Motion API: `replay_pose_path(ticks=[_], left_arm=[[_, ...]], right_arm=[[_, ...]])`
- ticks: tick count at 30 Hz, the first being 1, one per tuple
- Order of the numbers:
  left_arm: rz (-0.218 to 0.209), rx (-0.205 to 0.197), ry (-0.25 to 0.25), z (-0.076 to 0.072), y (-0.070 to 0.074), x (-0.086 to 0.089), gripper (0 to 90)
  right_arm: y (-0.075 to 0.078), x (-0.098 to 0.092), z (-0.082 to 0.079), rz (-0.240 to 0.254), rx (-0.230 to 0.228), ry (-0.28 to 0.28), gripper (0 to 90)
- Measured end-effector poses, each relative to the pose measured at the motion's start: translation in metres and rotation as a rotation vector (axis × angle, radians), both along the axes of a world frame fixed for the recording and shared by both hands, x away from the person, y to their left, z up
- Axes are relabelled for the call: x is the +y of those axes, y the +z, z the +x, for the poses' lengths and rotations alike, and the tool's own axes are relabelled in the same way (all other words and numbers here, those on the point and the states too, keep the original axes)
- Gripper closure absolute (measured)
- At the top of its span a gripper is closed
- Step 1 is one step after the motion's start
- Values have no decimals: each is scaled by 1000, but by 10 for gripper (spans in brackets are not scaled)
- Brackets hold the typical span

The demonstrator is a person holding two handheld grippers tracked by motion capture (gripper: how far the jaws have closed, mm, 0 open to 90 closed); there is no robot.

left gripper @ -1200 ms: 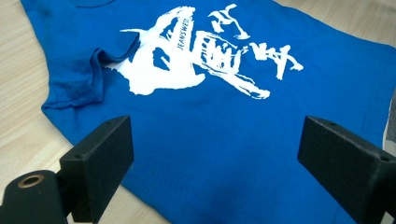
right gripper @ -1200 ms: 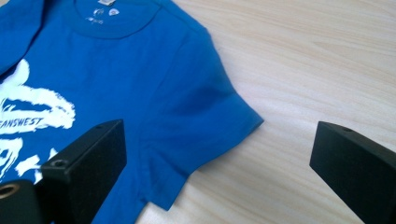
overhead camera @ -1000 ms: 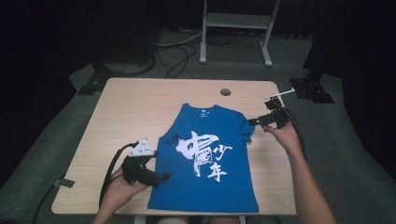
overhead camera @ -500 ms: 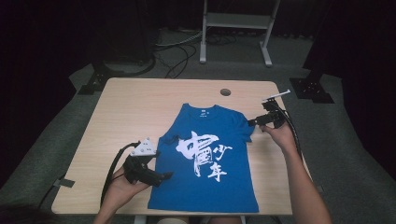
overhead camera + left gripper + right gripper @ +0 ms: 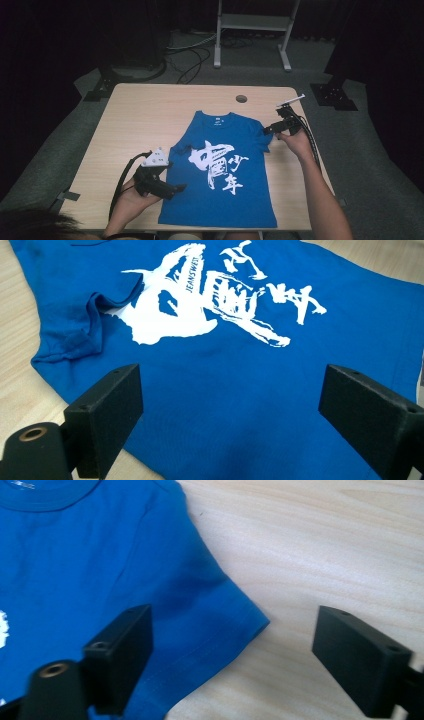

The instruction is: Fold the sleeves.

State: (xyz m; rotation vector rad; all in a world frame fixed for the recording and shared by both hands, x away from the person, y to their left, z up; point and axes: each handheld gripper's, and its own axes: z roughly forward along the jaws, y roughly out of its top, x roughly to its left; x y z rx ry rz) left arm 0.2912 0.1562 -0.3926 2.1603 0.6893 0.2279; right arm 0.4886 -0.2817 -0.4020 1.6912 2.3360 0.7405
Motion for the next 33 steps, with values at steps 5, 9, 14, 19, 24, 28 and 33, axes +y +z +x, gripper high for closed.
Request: replay_pose_path(ticks=[5,9,14,19,24,28,33], left_arm=[[-1,2,5,0,-1,2,100],[2,3,2,0,-1,1,100],[0,-2,4,0,0,2,100],[0,-4,3,-1,0,1,100],[-2,-7,2,-1,1,1,100],[-5,-7,4,-2,1,2,100],[-9,-8,7,-2,2,3,100]], right_arm=[[-6,-2,2,-9,21,-18,256],[-8,1,3,-19,6,-7,363],[-10,5,4,-55,-12,0,477],[-12,8,3,-72,-22,6,563],[-11,17,1,-119,-47,43,692],[-12,22,-2,-112,-53,64,833],[-11,24,-5,-113,-83,57,857]])
